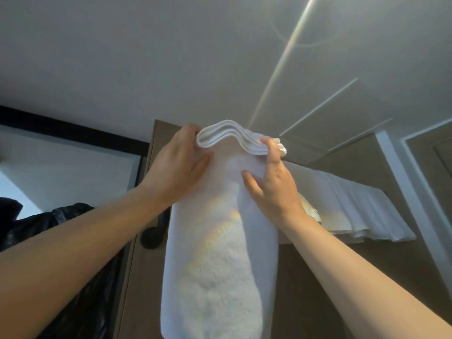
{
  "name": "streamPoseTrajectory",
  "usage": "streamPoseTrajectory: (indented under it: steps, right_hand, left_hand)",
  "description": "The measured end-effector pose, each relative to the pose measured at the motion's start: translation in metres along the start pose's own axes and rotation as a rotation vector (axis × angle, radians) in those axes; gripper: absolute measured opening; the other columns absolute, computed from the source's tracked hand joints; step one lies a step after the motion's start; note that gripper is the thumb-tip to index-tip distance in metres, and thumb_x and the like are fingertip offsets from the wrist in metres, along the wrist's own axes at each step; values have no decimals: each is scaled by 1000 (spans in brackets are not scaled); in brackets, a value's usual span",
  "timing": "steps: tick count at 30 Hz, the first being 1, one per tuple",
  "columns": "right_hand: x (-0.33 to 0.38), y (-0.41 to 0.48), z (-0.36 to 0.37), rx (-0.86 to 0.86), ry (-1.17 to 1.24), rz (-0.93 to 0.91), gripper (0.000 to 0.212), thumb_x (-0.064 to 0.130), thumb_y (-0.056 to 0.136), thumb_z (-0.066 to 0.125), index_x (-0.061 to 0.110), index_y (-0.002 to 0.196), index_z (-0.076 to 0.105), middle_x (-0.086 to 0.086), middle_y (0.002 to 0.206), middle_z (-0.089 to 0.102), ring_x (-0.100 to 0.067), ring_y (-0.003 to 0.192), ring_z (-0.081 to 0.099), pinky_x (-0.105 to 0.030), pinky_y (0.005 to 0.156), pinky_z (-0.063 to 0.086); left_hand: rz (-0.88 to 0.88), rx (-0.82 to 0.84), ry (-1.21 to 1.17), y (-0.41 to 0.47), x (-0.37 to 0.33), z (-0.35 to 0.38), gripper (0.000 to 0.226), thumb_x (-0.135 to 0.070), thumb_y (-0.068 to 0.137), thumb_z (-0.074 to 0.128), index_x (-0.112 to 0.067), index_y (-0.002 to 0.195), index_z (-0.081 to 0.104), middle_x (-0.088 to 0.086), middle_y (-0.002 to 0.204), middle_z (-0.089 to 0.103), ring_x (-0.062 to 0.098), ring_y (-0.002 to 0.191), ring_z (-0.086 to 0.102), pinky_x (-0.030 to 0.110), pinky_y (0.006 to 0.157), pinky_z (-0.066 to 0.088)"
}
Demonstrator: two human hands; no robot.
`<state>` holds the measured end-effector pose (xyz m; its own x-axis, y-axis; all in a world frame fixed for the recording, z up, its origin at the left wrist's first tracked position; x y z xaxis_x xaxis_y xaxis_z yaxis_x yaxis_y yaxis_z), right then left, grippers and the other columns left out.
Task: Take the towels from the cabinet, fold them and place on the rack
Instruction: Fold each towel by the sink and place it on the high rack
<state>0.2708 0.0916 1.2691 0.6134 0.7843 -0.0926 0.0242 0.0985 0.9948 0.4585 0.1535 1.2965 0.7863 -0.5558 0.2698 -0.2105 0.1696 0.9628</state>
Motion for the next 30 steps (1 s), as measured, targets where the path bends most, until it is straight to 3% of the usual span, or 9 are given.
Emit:
streamPoseTrajectory:
  steps: [5,8,10,12,14,16,20,25,30]
  right_hand:
    - [-16,40,2,-21,9,66,71,24,92,63,11,151,25,-13,149,43,-29,135,42,-30,97,35]
    - [-29,63,21,107,79,240,82,39,96,56,17,157,5,-9,155,37,-29,137,40,-23,88,34]
    - [-37,71,38,231,111,372,85,51,97,47,24,156,-7,-5,156,35,-30,138,40,-23,85,37]
    - [-37,77,49,316,4,343,71,56,99,38,23,156,14,-5,157,35,-29,142,35,-30,106,32]
    - [-34,77,51,327,-77,275,59,55,101,30,19,146,44,-7,153,41,-27,141,35,-34,113,27]
    - [-37,75,52,338,-112,283,61,57,100,27,18,139,53,-8,150,45,-27,139,39,-36,113,29]
    - [-37,72,53,341,-114,306,61,59,100,27,20,138,53,-8,149,46,-28,137,41,-36,112,31]
    - [-33,71,51,331,-149,288,60,56,101,25,18,137,54,-9,149,47,-27,137,42,-35,109,30]
    - [-30,72,51,341,-141,283,59,54,102,25,16,135,56,-10,148,48,-28,136,42,-36,110,31]
  left_hand:
    - [22,46,101,32,2,4,29,-30,91,58,-17,111,42,-7,89,55,14,73,55,26,53,40]
    - [-81,129,67,44,7,13,50,-33,92,58,-16,131,33,9,116,59,29,95,62,41,74,54]
    - [-184,190,74,43,17,23,72,-39,93,58,-22,148,13,14,142,43,32,119,53,42,92,48]
    - [-271,234,106,40,31,32,74,-47,94,53,-23,151,12,15,149,35,32,129,45,40,99,41]
    - [-287,252,144,37,41,36,59,-53,94,48,-18,140,33,14,136,49,30,116,52,35,87,43]
    - [-270,228,144,36,44,35,48,-54,93,47,-16,123,47,10,119,56,23,97,55,32,71,42]
    - [-265,135,74,23,45,30,50,-53,89,56,-17,123,46,-2,114,50,15,94,49,24,64,37]
    - [-330,-67,-28,-14,41,15,65,-52,81,67,-21,131,40,-10,117,35,12,112,41,31,90,40]
    - [-538,-15,-221,-18,47,18,68,-48,78,74,-17,128,41,-4,111,56,6,85,57,18,58,42]
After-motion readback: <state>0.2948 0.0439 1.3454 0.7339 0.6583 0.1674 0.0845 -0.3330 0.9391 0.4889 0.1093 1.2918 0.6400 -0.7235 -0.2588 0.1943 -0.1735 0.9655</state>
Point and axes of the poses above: each hand's wrist, its own y-axis towards the middle knuckle, its own z-axis out of the palm, x = y × z, the point moved 7 cm from there along y, towards the middle knuckle
